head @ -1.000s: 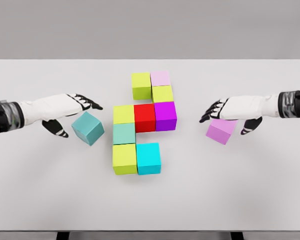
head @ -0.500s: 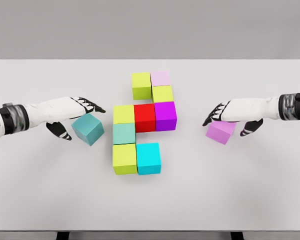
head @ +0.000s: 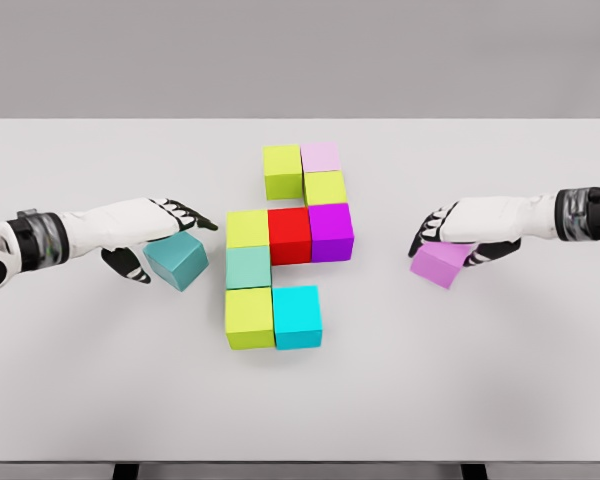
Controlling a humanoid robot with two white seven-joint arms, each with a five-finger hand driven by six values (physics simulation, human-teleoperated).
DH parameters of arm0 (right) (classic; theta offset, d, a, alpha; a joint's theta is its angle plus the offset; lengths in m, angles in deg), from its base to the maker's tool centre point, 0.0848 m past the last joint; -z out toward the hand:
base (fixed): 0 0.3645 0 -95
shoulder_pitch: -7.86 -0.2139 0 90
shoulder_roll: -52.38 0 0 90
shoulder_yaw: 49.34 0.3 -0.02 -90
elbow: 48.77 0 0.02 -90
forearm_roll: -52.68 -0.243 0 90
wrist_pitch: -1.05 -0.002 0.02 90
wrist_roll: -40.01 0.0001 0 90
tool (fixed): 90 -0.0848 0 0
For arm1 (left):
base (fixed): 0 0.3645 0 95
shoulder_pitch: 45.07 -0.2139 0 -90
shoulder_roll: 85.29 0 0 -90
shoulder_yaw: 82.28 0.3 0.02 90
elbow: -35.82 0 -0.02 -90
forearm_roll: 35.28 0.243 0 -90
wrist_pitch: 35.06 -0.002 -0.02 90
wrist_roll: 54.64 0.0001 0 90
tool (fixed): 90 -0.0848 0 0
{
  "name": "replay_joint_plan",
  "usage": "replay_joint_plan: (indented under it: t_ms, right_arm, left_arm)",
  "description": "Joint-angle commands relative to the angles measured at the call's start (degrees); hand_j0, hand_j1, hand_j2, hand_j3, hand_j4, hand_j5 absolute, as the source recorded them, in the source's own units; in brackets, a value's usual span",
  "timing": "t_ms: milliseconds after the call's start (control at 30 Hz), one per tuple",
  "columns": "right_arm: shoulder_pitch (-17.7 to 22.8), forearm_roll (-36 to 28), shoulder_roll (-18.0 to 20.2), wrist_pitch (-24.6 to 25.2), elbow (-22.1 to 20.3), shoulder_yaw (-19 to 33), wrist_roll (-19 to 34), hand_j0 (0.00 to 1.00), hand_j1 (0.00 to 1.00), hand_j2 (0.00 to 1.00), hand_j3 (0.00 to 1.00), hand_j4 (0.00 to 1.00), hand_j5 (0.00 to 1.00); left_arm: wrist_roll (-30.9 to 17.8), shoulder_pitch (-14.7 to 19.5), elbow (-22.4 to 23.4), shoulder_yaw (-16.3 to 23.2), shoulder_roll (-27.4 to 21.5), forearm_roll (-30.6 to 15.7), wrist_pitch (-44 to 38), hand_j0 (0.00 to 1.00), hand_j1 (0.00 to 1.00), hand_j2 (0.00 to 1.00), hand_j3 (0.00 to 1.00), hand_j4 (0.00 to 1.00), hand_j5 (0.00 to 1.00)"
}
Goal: Assemble the squares on the desktop into the number 2
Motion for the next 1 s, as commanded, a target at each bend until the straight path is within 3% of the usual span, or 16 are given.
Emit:
replay_joint_plan:
  t_ms: [0,233,433,633,967]
  right_arm:
    - [0.1,-0.1,0.0,-0.1,0.0,-0.1,0.1,0.61,0.61,0.61,0.61,0.61,0.61]
    - [-0.6,-0.1,0.4,-0.1,-0.9,0.2,0.0,0.61,0.61,0.61,0.61,0.61,0.61]
    - [-0.7,-0.1,1.1,-0.1,-8.2,0.1,0.1,0.61,0.61,0.61,0.61,0.61,0.61]
    - [-0.7,-0.1,2.4,-0.1,-13.2,-0.2,0.4,0.61,0.61,0.61,0.61,0.61,0.61]
    - [-0.4,-0.1,0.9,-0.1,-15.1,-1.1,1.2,0.60,0.60,0.60,0.60,0.60,0.60]
  left_arm:
    - [0.0,-0.2,0.3,0.0,0.0,-0.1,-0.1,0.99,0.99,0.99,0.99,0.99,0.99]
    - [0.0,-0.2,1.3,0.0,0.3,0.0,-0.1,0.97,0.97,0.97,0.97,0.97,0.97]
    - [0.0,-0.2,1.3,0.0,0.7,0.8,-0.1,0.96,0.96,0.96,0.96,0.96,0.96]
    - [0.0,-0.2,1.1,0.5,0.6,0.7,-0.1,0.88,0.88,0.88,0.88,0.88,0.88]
    - [0.0,-0.2,1.1,1.3,0.6,0.7,-0.1,0.78,0.78,0.78,0.78,0.78,0.78]
